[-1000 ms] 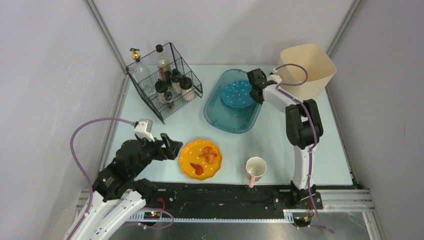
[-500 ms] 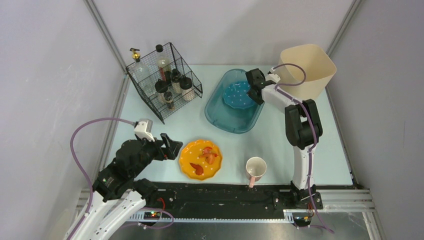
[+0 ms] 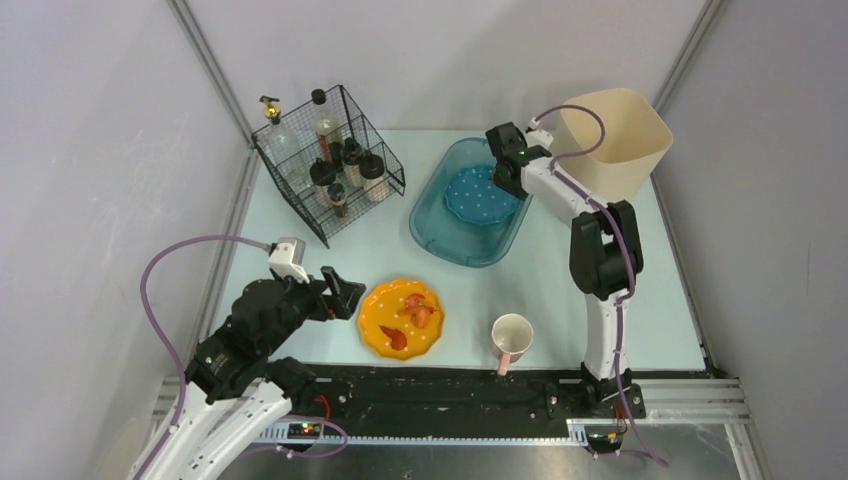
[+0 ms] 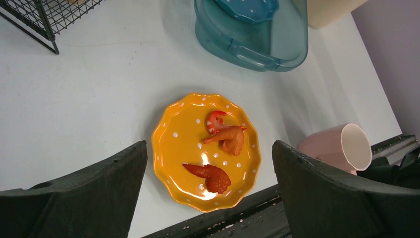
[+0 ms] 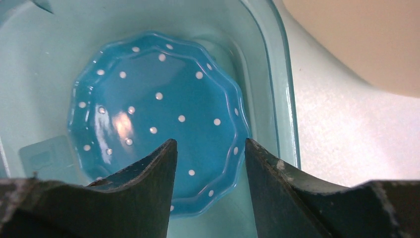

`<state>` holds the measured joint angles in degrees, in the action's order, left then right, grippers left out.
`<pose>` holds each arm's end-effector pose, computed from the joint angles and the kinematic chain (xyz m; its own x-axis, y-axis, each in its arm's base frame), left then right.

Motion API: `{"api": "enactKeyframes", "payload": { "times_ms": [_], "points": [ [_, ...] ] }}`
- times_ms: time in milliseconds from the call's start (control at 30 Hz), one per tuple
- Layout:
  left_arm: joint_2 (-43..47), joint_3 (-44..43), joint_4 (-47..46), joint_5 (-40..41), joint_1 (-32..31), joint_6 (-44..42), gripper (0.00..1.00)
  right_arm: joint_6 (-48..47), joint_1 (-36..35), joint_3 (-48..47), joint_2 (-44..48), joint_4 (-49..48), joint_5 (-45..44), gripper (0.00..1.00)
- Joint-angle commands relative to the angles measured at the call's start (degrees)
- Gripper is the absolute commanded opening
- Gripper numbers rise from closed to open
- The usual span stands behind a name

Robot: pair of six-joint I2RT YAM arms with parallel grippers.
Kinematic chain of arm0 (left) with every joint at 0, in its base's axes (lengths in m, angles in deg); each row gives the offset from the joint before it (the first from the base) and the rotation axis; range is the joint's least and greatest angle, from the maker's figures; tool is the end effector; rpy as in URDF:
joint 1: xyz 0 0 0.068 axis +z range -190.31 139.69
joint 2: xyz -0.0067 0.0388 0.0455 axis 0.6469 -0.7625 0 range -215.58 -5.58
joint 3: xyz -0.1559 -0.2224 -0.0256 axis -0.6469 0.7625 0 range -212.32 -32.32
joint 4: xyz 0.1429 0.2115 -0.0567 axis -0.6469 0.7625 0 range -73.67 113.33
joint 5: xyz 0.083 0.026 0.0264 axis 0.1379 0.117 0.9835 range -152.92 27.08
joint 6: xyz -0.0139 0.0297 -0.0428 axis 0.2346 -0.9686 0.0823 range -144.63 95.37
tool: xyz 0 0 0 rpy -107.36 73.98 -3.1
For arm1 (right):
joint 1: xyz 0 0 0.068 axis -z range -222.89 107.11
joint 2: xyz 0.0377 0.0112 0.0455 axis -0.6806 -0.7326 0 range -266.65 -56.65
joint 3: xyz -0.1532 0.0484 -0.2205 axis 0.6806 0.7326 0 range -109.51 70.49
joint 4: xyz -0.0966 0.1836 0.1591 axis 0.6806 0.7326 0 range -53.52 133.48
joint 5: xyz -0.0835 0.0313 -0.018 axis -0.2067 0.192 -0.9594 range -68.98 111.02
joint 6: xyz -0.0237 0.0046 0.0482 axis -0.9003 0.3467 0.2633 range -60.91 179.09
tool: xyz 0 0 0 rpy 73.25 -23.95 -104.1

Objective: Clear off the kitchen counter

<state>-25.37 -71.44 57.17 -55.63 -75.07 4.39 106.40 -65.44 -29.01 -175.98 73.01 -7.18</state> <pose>0.0721 -0.0444 0.3005 -0.4908 -0.2450 -0.8361 0.2634 0.8730 -0.4105 0.4301 0.1603 0.2292 -0.5921 0.4555 -0.6648 0.4999 0.8546 0.1404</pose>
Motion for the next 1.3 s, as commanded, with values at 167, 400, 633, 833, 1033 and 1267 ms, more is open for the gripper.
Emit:
{"api": "enactKeyframes", "payload": {
  "times_ms": [167,400,633,833,1033,1267],
  "points": [
    [-0.3,0.3,-1.8,0.1,-0.5,0.2,1.00,-10.5,-2.8,-2.4,9.7,1.9,1.7,0.57],
    [0.0,0.2,-1.8,0.0,-0.5,0.2,1.00,-16.1,-10.9,7.7,22.0,-3.0,8.3,0.59],
    [0.5,0.2,-1.7,-0.2,-0.6,0.1,1.00,-17.6,-18.6,16.1,31.2,-2.7,13.6,0.58],
    [2.1,0.3,-1.8,0.8,-0.5,0.3,0.98,-16.5,-28.4,21.1,34.4,-0.1,12.7,0.58],
    [2.3,0.3,-1.8,1.0,-0.5,0.4,0.98,-15.0,-34.6,25.0,33.7,-0.6,15.2,0.57],
    [2.1,0.4,-1.7,1.3,-0.5,0.4,0.98,-8.5,-37.1,35.3,34.1,-6.2,18.8,0.54]
  ]
}}
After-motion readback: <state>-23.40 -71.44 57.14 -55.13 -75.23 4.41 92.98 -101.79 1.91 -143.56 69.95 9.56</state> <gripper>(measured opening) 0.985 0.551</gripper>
